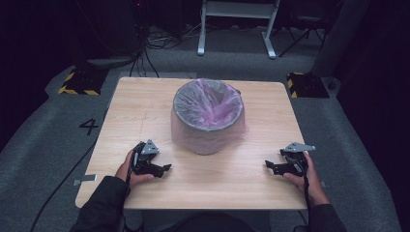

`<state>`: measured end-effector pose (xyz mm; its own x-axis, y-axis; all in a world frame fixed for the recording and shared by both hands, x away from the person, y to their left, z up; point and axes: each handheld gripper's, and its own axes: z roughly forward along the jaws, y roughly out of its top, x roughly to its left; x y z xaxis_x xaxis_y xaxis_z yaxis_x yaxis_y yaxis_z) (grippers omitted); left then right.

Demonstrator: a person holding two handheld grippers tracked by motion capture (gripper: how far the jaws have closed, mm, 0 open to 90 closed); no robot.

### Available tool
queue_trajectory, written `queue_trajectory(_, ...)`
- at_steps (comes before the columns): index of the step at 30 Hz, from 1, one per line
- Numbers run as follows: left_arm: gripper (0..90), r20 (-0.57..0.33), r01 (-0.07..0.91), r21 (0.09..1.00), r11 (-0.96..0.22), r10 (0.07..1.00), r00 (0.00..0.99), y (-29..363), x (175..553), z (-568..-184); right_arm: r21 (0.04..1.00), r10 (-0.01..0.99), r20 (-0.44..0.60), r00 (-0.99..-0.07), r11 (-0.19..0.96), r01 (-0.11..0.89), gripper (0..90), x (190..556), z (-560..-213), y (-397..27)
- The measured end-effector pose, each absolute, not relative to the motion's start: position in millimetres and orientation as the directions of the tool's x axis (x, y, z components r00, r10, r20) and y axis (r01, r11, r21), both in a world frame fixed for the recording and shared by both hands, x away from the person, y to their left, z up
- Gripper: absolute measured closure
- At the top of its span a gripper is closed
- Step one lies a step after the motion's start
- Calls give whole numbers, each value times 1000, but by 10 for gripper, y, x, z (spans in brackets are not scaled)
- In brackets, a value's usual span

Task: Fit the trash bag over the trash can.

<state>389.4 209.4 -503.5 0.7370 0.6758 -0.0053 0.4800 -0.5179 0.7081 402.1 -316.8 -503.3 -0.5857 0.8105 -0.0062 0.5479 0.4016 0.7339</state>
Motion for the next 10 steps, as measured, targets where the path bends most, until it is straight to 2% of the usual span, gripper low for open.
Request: queue_trajectory(10, 139, -3, 478, 708, -520, 674, 738, 2095, 3897, -5034, 734, 810, -6, -586, 402, 548, 143, 4022, -5033, -3168)
